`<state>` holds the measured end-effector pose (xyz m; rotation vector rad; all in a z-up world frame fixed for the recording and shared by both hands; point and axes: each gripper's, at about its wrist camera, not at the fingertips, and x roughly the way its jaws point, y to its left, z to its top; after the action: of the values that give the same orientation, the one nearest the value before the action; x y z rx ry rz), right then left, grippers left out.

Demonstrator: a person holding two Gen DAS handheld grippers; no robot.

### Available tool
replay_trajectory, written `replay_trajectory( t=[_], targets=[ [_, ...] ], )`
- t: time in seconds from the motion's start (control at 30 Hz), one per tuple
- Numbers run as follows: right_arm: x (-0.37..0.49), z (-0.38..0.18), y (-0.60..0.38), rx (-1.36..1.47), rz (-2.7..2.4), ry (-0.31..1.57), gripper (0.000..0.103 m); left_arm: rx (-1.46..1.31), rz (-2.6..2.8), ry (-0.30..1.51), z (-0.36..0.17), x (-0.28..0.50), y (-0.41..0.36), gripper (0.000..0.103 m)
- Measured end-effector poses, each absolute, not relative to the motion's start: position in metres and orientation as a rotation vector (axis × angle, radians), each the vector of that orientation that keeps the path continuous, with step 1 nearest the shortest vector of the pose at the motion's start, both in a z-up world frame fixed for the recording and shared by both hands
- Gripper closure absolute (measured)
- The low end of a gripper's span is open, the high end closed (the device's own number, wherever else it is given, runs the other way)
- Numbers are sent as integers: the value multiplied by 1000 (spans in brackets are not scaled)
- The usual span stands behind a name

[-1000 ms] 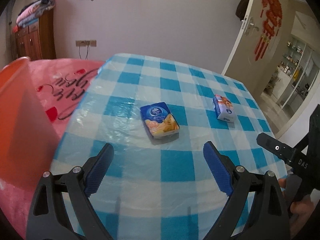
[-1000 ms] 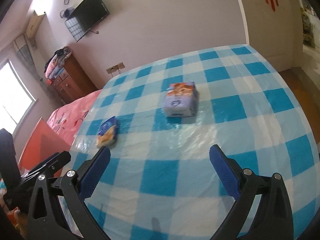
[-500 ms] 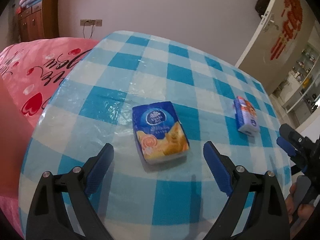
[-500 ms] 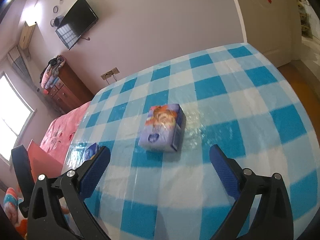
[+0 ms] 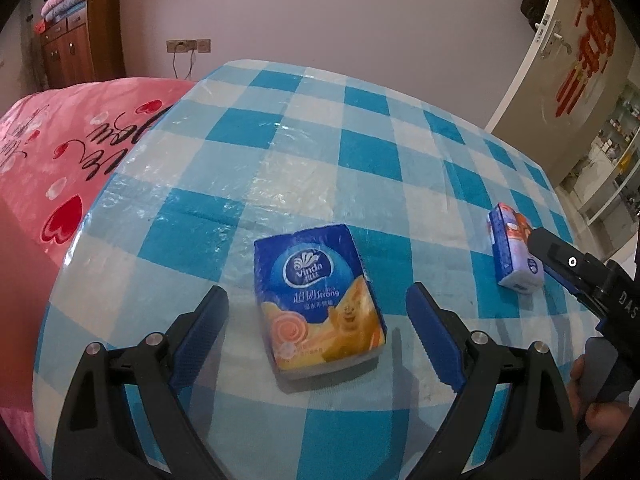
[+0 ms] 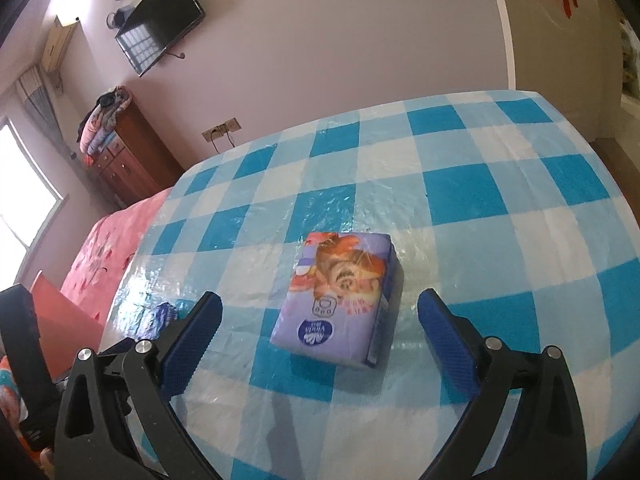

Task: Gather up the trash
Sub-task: 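Grasp the blue Vinda tissue pack with the left tool while the right tool grasps the purple tissue pack, then lift both tissue packs and carry them over the orange bucket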

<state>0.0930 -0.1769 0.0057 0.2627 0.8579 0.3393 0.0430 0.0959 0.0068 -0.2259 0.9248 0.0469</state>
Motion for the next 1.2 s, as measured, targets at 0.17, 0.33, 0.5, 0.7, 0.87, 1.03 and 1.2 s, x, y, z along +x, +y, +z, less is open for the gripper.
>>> replay_trajectory(
  t=[0.17, 0.33, 0.5, 0.7, 0.87, 1.03, 1.2],
  targets=[
    [100, -1, -173, 252, 340, 883, 18, -190, 69, 920, 5, 46, 92, 17],
    [100, -1, -170, 224, 334, 874, 18, -118, 113, 906, 4, 46, 86, 28],
    [100, -2, -165, 180, 317, 865, 22, -81, 134, 890, 3, 43, 84, 34],
    [99, -2, -159, 113, 276, 862, 30, -70, 143, 880, 3, 42, 84, 41],
    [101, -3, -155, 74, 244, 865, 39, -70, 144, 878, 3, 42, 85, 44],
    [102, -3, -155, 68, 239, 865, 43, -86, 134, 882, 4, 41, 87, 48],
    [97, -4, -158, 83, 238, 863, 43, -111, 117, 882, 5, 35, 92, 49]
  ],
)
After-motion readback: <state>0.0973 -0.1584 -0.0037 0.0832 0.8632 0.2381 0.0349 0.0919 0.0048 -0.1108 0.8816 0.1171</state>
